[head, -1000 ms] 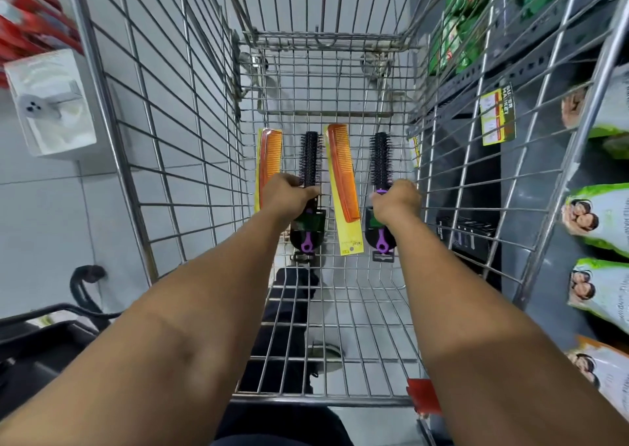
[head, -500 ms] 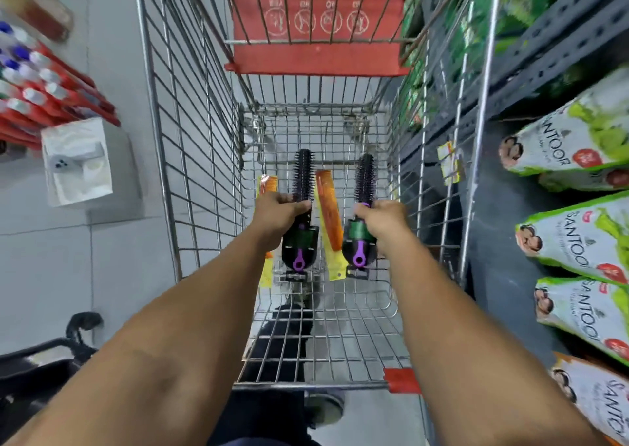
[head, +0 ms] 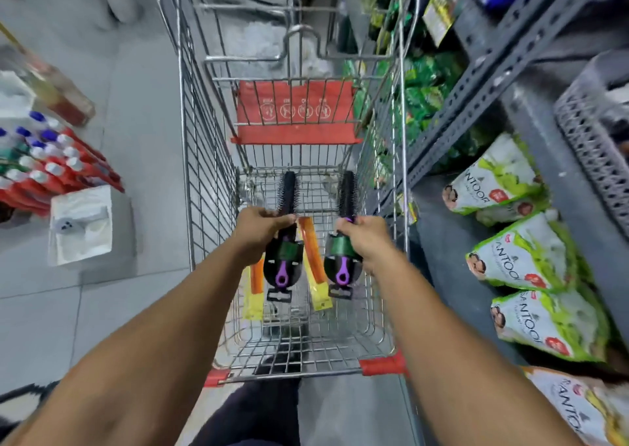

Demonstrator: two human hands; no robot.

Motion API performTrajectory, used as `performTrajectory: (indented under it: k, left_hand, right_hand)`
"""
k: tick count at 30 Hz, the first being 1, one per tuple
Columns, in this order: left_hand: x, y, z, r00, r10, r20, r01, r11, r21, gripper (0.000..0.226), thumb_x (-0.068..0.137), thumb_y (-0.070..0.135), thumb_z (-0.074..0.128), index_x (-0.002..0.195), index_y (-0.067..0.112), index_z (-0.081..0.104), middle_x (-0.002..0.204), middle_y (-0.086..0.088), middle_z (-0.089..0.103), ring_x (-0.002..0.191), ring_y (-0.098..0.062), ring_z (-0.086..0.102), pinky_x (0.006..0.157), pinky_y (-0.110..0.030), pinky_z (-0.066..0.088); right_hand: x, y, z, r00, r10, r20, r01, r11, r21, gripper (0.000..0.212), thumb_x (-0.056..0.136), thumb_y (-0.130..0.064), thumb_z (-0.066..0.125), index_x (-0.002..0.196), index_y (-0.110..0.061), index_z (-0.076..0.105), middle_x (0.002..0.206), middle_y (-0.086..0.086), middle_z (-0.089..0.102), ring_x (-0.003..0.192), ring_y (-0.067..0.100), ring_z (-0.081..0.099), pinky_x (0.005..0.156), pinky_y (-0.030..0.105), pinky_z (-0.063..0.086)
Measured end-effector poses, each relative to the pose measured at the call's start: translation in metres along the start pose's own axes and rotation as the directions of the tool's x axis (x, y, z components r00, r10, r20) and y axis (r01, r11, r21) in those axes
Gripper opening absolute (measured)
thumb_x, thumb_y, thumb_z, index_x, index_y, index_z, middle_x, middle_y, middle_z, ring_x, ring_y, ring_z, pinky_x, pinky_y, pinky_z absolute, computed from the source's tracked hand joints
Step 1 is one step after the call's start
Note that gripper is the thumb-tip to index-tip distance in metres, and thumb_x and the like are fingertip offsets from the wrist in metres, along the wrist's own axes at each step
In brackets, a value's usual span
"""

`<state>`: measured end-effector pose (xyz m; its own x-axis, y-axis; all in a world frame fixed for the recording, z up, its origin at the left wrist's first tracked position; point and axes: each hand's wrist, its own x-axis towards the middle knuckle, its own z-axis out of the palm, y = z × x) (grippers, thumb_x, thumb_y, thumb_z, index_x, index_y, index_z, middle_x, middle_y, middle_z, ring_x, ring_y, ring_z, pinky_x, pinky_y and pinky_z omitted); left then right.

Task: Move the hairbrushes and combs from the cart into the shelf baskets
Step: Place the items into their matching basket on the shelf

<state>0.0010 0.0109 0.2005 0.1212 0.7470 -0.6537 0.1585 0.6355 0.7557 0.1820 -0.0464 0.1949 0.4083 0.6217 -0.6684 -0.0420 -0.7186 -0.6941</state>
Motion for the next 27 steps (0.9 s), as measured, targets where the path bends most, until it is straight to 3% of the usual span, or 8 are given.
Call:
performTrajectory:
  k: [7,10,14,18,20,22,24,27]
  left_hand:
    - [-0.036,0.034,-0.006,0.997,0.075,0.024,-0.073,0.995,-0.061,0.024,0.077,0.005,0.076,0.092,-0.004,0.059,0.085,-0.019,0.063,0.075,-0.032,0.066,0.067,-0.043,0.060]
    - [-0.054,0.054,-0.004,0.991,0.121,0.057,-0.117,0.990,-0.074,0.026,0.076,0.005,0.076,0.093,-0.003,0.058,0.082,-0.018,0.063,0.068,-0.028,0.067,0.061,-0.040,0.058]
    - [-0.083,0.087,0.007,0.973,0.190,0.127,-0.181,0.980,-0.080,0.021,0.079,0.005,0.074,0.090,-0.006,0.060,0.079,-0.021,0.064,0.057,-0.026,0.068,0.051,-0.035,0.058]
    - [-0.115,0.116,0.022,0.955,0.217,0.203,-0.209,0.976,-0.060,0.021,0.080,0.004,0.072,0.087,-0.012,0.060,0.079,-0.023,0.064,0.058,-0.032,0.066,0.052,-0.040,0.060]
    - [-0.132,0.128,0.031,0.941,0.227,0.251,-0.226,0.973,-0.033,0.018,0.080,0.004,0.072,0.082,-0.010,0.061,0.078,-0.023,0.064,0.057,-0.032,0.066,0.050,-0.039,0.059]
    - [-0.146,0.140,0.041,0.928,0.231,0.292,-0.237,0.971,-0.017,0.019,0.080,0.004,0.071,0.084,-0.012,0.061,0.080,-0.025,0.065,0.065,-0.036,0.067,0.056,-0.047,0.061]
    - [-0.160,0.150,0.053,0.913,0.233,0.334,-0.246,0.969,-0.004,0.020,0.080,0.003,0.071,0.087,-0.013,0.061,0.080,-0.026,0.065,0.071,-0.039,0.066,0.066,-0.054,0.059]
    - [-0.178,0.161,0.071,0.891,0.236,0.388,-0.260,0.966,0.010,0.027,0.080,0.003,0.071,0.097,-0.016,0.061,0.082,-0.027,0.064,0.069,-0.037,0.066,0.063,-0.051,0.060]
  right_hand:
    - [-0.037,-0.028,-0.016,0.986,-0.168,-0.021,0.169,0.984,0.064,0.019,0.082,-0.017,0.073,0.066,-0.012,0.064,0.069,0.005,0.066,0.066,0.021,0.062,0.069,0.034,0.052]
    - [-0.055,-0.040,-0.028,0.975,-0.222,-0.028,0.224,0.971,0.090,0.023,0.081,-0.018,0.075,0.060,-0.015,0.064,0.052,-0.007,0.065,0.050,0.010,0.062,0.054,0.023,0.051]
    - [-0.078,-0.058,-0.049,0.962,-0.273,-0.029,0.274,0.952,0.136,0.019,0.081,-0.017,0.074,0.064,-0.011,0.067,0.068,0.004,0.070,0.062,0.018,0.065,0.062,0.030,0.056]
    - [-0.100,-0.072,-0.069,0.955,-0.288,-0.075,0.297,0.938,0.181,0.032,0.080,-0.019,0.076,0.052,-0.014,0.062,0.045,-0.009,0.061,0.044,0.007,0.057,0.040,0.015,0.041]
    - [-0.114,-0.078,-0.082,0.945,-0.307,-0.115,0.324,0.927,0.188,0.045,0.080,-0.021,0.076,0.040,-0.015,0.058,0.038,-0.013,0.054,0.037,0.004,0.051,0.040,0.014,0.037]
    - [-0.126,-0.084,-0.096,0.936,-0.321,-0.142,0.345,0.916,0.203,0.042,0.080,-0.019,0.076,0.043,-0.014,0.056,0.040,-0.010,0.056,0.039,0.006,0.054,0.044,0.016,0.040]
    - [-0.139,-0.088,-0.114,0.925,-0.338,-0.175,0.374,0.894,0.247,0.035,0.080,-0.015,0.076,0.051,-0.013,0.059,0.040,-0.010,0.060,0.036,0.004,0.057,0.038,0.013,0.041]
    - [-0.159,-0.090,-0.139,0.921,-0.336,-0.199,0.382,0.881,0.280,0.024,0.081,-0.014,0.076,0.060,-0.009,0.064,0.051,-0.001,0.067,0.045,0.011,0.063,0.048,0.021,0.051]
